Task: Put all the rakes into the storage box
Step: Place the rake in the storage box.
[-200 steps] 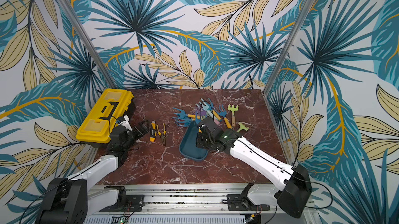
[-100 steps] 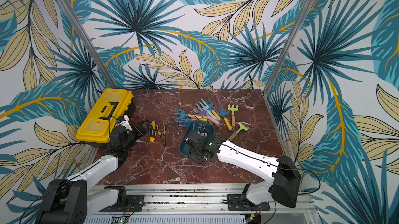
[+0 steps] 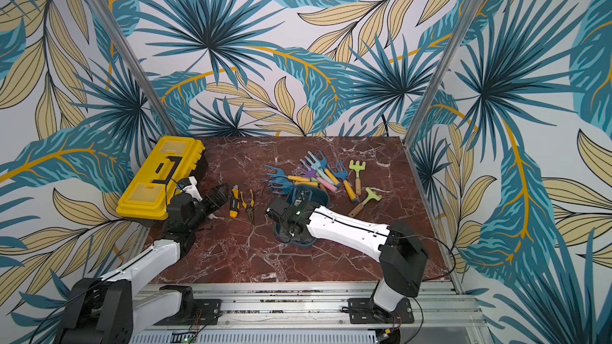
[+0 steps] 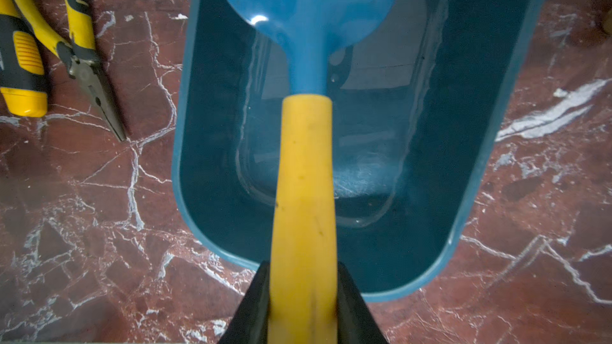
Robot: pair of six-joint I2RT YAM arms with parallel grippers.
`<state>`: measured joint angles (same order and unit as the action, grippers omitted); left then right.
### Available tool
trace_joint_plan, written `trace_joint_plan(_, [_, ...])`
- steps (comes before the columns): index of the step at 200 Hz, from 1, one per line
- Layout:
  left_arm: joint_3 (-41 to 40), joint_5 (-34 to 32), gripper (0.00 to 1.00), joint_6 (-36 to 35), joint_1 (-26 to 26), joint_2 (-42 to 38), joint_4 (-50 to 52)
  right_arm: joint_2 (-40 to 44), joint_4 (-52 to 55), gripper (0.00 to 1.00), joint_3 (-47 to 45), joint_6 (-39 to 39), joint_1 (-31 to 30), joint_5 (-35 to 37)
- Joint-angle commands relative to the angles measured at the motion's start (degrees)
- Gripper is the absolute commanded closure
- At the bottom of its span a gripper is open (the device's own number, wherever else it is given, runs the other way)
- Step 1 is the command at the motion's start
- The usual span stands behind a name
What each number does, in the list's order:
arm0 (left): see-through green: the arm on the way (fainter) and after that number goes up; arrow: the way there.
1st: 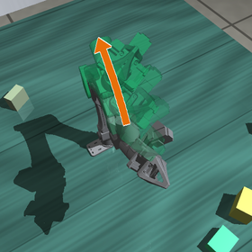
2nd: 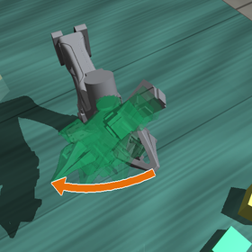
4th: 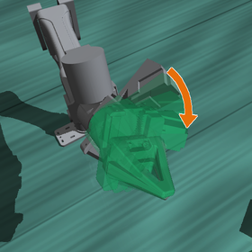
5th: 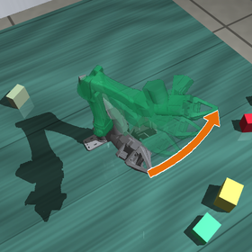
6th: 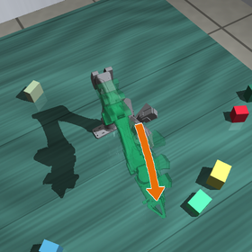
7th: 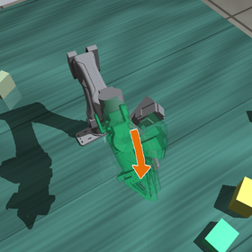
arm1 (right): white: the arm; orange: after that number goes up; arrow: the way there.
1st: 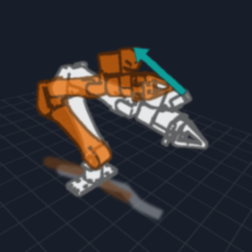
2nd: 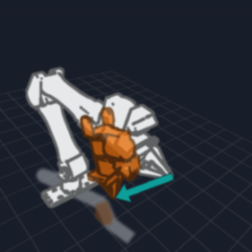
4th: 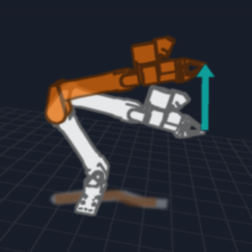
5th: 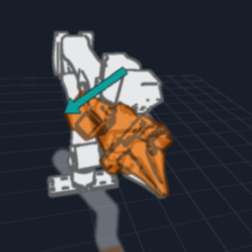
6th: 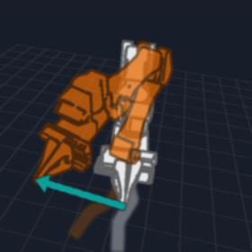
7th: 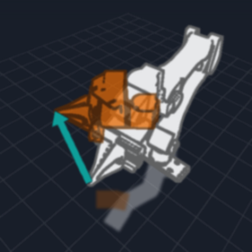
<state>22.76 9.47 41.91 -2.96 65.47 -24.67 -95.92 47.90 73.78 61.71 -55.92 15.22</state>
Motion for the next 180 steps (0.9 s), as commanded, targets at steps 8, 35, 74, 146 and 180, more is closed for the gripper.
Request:
trace_joint_plan(8, [-1.58, 0.45, 0.0, -0.07, -0.21, -0.71, -1.08, -3.58, 1.11, 0.82, 1.64, 1.14, -0.24, 0.67])
trace_joint_plan(35, [-1.5, 0.56, 0.0, -0.04, -0.29, -0.7, -1.01, -4.54, 0.14, 0.8, 1.04, 2.0, -0.25, 0.9])
trace_joint_plan(74, [-1.41, 0.67, 0.0, -0.06, -0.38, -0.7, -0.99, -4.96, -1.07, 0.42, 1.43, 0.46, -0.19, 0.9])
trace_joint_plan(146, [-0.88, 1.1, 0.0, -0.17, -0.98, -1.04, -0.51, 0.21, -3.4, 0.34, -2.28, -5.27, 3.09, 0.61])
trace_joint_plan(180, [1.12, 3.1, 0.0, -1.82, -3.35, -0.15, -0.2, 6.15, -3.22, 0.35, -4.97, -9.79, 6.93, -0.25])
